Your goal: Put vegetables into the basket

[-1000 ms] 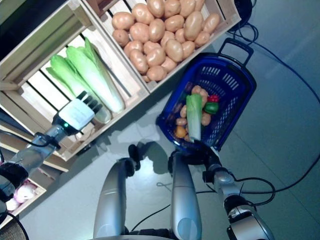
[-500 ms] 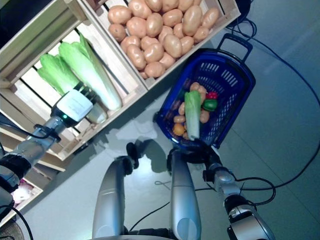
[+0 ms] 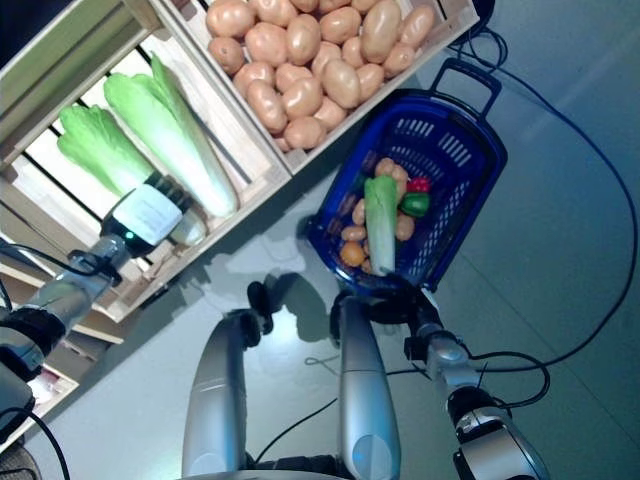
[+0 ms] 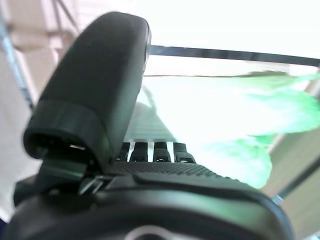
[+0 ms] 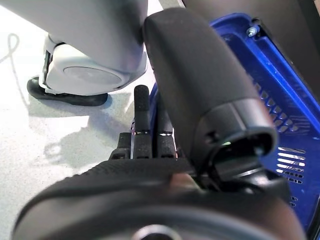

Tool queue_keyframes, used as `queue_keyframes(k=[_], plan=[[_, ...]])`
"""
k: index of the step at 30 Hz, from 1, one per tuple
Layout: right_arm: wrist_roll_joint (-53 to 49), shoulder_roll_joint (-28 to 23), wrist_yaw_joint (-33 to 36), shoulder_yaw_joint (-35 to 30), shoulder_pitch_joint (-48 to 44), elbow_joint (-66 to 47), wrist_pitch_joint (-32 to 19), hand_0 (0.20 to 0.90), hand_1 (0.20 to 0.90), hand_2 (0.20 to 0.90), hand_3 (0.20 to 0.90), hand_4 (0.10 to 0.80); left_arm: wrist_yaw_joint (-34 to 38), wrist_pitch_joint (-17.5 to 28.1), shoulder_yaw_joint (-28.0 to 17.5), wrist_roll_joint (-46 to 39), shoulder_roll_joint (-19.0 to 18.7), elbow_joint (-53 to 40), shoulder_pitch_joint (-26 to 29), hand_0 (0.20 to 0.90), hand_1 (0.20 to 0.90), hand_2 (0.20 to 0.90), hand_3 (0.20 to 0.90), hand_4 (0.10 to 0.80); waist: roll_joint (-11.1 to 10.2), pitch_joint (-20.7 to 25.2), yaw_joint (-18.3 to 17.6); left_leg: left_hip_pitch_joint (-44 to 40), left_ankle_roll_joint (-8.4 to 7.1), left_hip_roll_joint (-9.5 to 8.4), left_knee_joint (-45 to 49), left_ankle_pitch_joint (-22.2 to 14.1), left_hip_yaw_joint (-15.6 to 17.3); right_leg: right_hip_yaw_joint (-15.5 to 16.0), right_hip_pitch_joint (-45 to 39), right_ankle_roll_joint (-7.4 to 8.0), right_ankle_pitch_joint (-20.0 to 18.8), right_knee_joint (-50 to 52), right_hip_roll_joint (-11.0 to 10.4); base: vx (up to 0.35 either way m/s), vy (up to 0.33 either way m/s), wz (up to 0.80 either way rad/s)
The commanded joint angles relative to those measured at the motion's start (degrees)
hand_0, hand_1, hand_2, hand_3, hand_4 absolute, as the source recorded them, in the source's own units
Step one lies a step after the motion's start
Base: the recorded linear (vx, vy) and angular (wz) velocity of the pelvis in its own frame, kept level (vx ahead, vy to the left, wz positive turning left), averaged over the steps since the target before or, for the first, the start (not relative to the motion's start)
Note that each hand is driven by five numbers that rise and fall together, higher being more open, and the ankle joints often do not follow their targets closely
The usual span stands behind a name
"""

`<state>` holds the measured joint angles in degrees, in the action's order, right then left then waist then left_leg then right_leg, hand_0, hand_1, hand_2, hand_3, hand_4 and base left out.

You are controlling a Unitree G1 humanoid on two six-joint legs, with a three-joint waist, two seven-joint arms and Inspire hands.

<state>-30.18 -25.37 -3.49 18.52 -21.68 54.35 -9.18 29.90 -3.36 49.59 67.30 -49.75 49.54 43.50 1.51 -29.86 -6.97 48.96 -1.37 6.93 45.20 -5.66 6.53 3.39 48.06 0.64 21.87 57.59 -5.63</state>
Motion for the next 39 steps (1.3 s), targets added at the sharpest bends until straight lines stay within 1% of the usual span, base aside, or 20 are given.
queue_keyframes(k=[1,3,4,5,6,12,17,21,22,23,25,26,27,30,31,34,35,37,38,39], plan=[[-1.4,-2.1,1.9,0.2,3.2,1.2,-0.1,0.9,0.9,0.9,0.9,0.8,2.5,-3.3,-2.2,-2.2,-0.9,1.3,2.1,0.9,0.9,0.9,0.9,0.8,0.2,1.6,-0.4,-1.1,0.77,0.14,4.6,-8.9,1.5,0.4,-0.4,0.37,-9.3,-7.4,-1.4,0.0,0.0,0.0],[-1.8,-2.0,2.1,0.5,3.2,0.5,-0.2,0.9,0.9,0.9,0.9,0.8,3.5,-2.9,-2.5,-2.2,-0.5,1.6,1.8,0.9,0.9,0.9,0.9,0.8,0.1,1.7,-0.3,-1.0,0.7,0.2,4.7,-8.9,1.5,0.4,-0.4,0.39,-9.3,-7.5,-1.4,0.0,0.0,0.0],[-1.9,-2.0,2.2,0.6,3.2,0.4,-0.2,0.9,0.9,0.9,0.9,0.8,4.0,-2.7,-2.6,-2.3,-0.4,1.8,1.8,0.533,0.533,0.533,0.533,0.555,0.0,1.7,-0.3,-0.9,0.68,0.26,4.8,-9.0,1.5,0.4,-0.4,0.4,-9.2,-7.4,-1.4,0.0,0.0,0.0],[-1.9,-2.0,2.2,0.6,3.1,0.2,-0.1,0.9,0.9,0.9,0.9,0.8,4.4,-2.5,-2.6,-2.4,-0.3,2.1,1.7,0.533,0.533,0.533,0.533,0.555,0.0,1.7,-0.3,-0.9,0.74,0.31,4.8,-9.0,1.5,0.5,-0.3,0.4,-9.2,-7.4,-1.4,0.0,0.0,0.0],[-2.0,-2.0,2.3,0.7,3.0,0.1,0.0,0.9,0.9,0.9,0.9,0.8,4.6,-2.2,-2.6,-2.5,-0.2,2.3,1.7,0.3,0.3,0.3,0.3,0.4,-0.1,1.7,-0.2,-0.9,0.75,0.33,4.7,-8.9,1.5,0.5,-0.3,0.39,-9.2,-7.3,-1.4,0.0,0.0,0.0],[-1.8,-1.8,2.5,1.0,2.9,0.1,0.2,0.9,0.9,0.9,0.9,0.8,5.3,-2.3,-2.6,-3.0,0.0,2.2,1.2,0.3,0.3,0.3,0.3,0.4,-0.4,2.0,0.1,-2.3,0.43,0.22,3.4,-8.6,1.4,0.9,-1.6,0.55,-9.2,-8.1,-1.3,0.0,0.0,0.0],[-1.6,-1.4,3.0,1.0,4.5,-0.3,-0.2,0.9,0.9,0.9,0.9,0.8,6.9,-1.7,-4.3,-4.8,-0.9,-0.2,-1.0,0.3,0.3,0.3,0.3,0.4,-0.9,3.2,0.5,-6.6,-0.13,0.01,-0.2,-7.8,1.5,1.4,-6.3,0.93,-9.6,-12.2,-1.0,0.004,-0.007,0.01],[-2.2,-1.1,3.9,0.8,5.7,-0.4,-0.8,0.9,0.9,0.9,0.9,0.8,9.4,-1.2,-6.7,-10.8,-1.8,-2.4,-3.0,0.3,0.3,0.3,0.3,0.4,-1.3,4.7,1.2,-11.2,-0.76,-0.35,-5.3,-6.2,1.8,1.9,-11.4,1.24,-10.5,-17.5,-0.6,0.031,-0.051,0.06],[-2.1,-1.0,4.0,0.7,6.2,-0.2,-1.3,0.9,0.9,0.9,0.9,0.8,11.0,-0.5,-7.7,-12.4,-2.0,-2.9,-3.6,0.3,0.3,0.3,0.3,0.4,-1.4,5.2,1.4,-12.6,-0.88,-0.46,-7.2,-5.4,1.8,2.0,-12.8,1.29,-10.9,-19.4,-0.5,-0.007,-0.065,0.04],[-2.1,-0.9,3.9,0.5,7.0,-0.1,-1.9,0.9,0.9,0.9,0.9,0.8,11.5,-0.2,-9.0,-14.4,-2.1,-4.2,-4.4,0.3,0.3,0.3,0.3,0.4,-1.5,5.8,1.7,-13.9,-0.65,-0.62,-10.2,-3.0,2.1,2.6,-14.1,0.88,-12.6,-22.3,-0.4,0.039,-0.085,0.01],[-1.8,-0.6,4.0,0.2,8.2,-0.1,-2.7,0.9,0.9,0.9,0.9,0.8,13.8,0.5,-10.3,-17.9,-2.0,-5.6,-5.6,0.3,0.3,0.3,0.3,0.4,-1.6,6.5,2.0,-15.8,-0.93,-0.89,-12.5,-2.1,2.2,2.8,-16.0,1.03,-13.2,-24.8,-0.2,0.067,-0.067,0.04],[-1.6,-0.4,4.1,-0.1,9.0,-0.4,-2.8,0.9,0.9,0.9,0.9,0.8,14.0,1.2,-13.1,-18.3,-1.9,-7.3,-7.3,0.3,0.3,0.3,0.3,0.4,-1.7,7.1,2.2,-17.6,-1.19,-1.14,-15.6,-0.6,2.1,3.0,-17.9,1.13,-13.9,-27.7,0.2,0.069,-0.05,0.09],[-1.2,-0.3,4.3,-0.3,9.4,-1.0,-2.9,0.9,0.9,0.9,0.9,0.8,14.8,1.6,-14.2,-20.0,-1.8,-8.3,-8.1,0.3,0.3,0.3,0.3,0.4,-1.8,7.5,2.4,-18.3,-1.32,-1.25,-16.7,-0.1,2.1,3.0,-18.8,1.14,-14.3,-29.1,0.3,0.1,-0.078,0.05],[-1.4,0.3,5.6,-0.7,12.4,-4.8,-3.9,0.9,0.9,0.9,0.9,0.8,18.0,2.8,-21.2,-27.2,-1.1,-15.8,-13.3,0.3,0.3,0.3,0.3,0.4,-1.8,9.6,3.3,-23.3,-2.23,-1.34,-26.0,4.0,1.3,3.9,-24.6,0.84,-16.0,-37.5,1.6,0.082,-0.1,0.02],[-1.4,0.4,5.7,-0.7,12.8,-5.1,-4.1,0.9,0.9,0.9,0.9,0.8,18.7,3.4,-22.1,-27.6,-0.9,-16.3,-14.1,0.3,0.3,0.3,0.3,0.4,-1.7,9.8,3.2,-23.7,-2.31,-1.35,-27.0,4.6,1.2,4.0,-25.0,0.82,-16.4,-38.4,1.7,0.083,-0.102,0.07],[0.6,1.9,6.3,-1.9,15.8,-7.9,-5.2,0.9,0.9,0.9,0.9,0.8,21.3,7.3,-28.8,-31.8,1.5,-21.6,-20.4,0.3,0.3,0.3,0.3,0.4,-1.9,11.7,4.0,-27.7,-2.63,-1.68,-32.9,6.7,0.5,5.1,-29.5,1.04,-17.4,-43.7,2.1,0.07,-0.078,0.1],[0.7,2.0,6.5,-2.0,16.3,-8.3,-5.2,0.9,0.9,0.9,0.9,0.8,21.1,7.3,-29.5,-32.0,2.1,-22.8,-21.4,0.3,0.3,0.3,0.3,0.4,-1.9,11.9,4.2,-28.5,-2.73,-1.7,-33.8,6.8,0.2,5.4,-30.4,1.14,-17.4,-44.5,2.0,0.105,-0.095,0.16],[1.4,3.6,7.0,-3.6,19.5,-11.4,-5.7,0.9,0.9,0.9,0.9,0.8,18.6,12.9,-35.8,-42.4,7.6,-30.0,-29.0,0.3,0.3,0.3,0.3,0.4,-2.4,14.6,5.6,-33.2,-2.98,-1.92,-39.0,8.1,-1.1,6.8,-36.1,1.56,-18.4,-49.6,2.2,0.2,-0.133,0.28],[1.0,4.3,7.4,-4.3,20.5,-13.0,-5.3,0.9,0.9,0.9,0.9,0.8,16.6,17.0,-37.8,-47.8,10.2,-31.4,-31.2,0.3,0.3,0.3,0.3,0.4,-2.6,15.4,6.1,-34.6,-3.06,-2.01,-40.8,8.5,-1.8,7.2,-37.8,1.7,-18.5,-50.5,2.3,0.159,-0.092,0.24],[0.9,4.4,7.3,-4.4,20.6,-13.2,-5.1,0.9,0.9,0.9,0.9,0.8,16.1,16.7,-38.1,-47.5,10.4,-31.6,-31.5,0.3,0.3,0.3,0.3,0.4,-2.6,15.6,6.1,-34.6,-3.05,-2.01,-41.0,8.7,-1.9,7.3,-37.8,1.7,-18.7,-50.8,2.3,0.134,-0.068,0.2]])
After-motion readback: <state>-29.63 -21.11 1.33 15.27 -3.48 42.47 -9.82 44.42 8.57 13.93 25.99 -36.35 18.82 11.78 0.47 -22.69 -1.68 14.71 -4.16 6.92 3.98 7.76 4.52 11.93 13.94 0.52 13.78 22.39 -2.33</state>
